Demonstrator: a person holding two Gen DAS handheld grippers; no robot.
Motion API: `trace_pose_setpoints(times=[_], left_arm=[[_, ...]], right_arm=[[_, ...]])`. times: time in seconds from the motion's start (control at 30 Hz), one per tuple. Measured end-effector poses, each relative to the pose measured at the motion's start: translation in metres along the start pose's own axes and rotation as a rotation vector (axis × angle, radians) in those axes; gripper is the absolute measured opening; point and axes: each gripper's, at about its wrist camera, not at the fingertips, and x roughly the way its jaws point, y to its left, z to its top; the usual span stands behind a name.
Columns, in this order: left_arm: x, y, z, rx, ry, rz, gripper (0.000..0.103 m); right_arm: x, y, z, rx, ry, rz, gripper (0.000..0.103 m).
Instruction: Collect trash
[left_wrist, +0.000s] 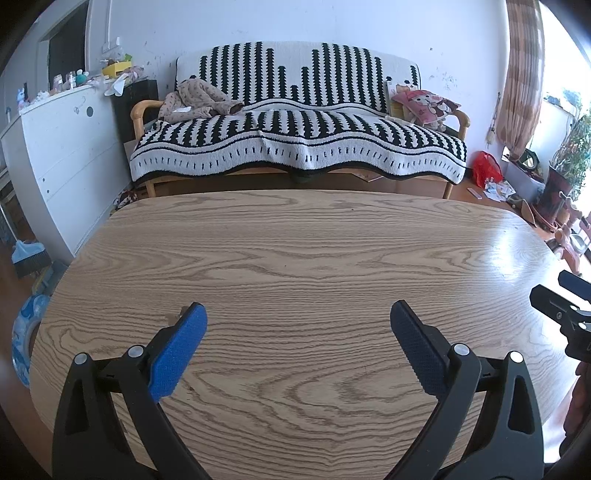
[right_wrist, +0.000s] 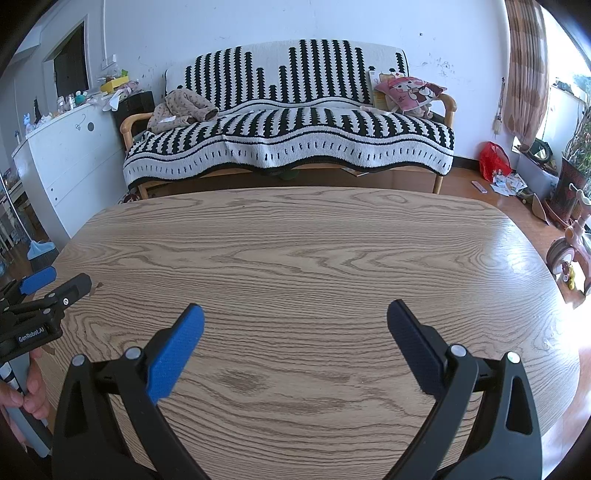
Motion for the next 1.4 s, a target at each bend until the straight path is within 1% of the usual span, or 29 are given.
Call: trace_pose_setpoints(times=[1.2, 1.4], left_arm=[[0.0057, 0.0066, -0.0083, -0.001, 0.017, 0.002, 0.096], [0.0073, 0.0091, -0.0084, -0.011, 0.021, -0.004, 0.096]], right_arm=[[-0.0002, 0.0, 0.0003, -0.001, 0.004, 0.002, 0.096], [0.0019, 0.0008, -0.0076, 0.004, 0.011, 0.007, 0.096]])
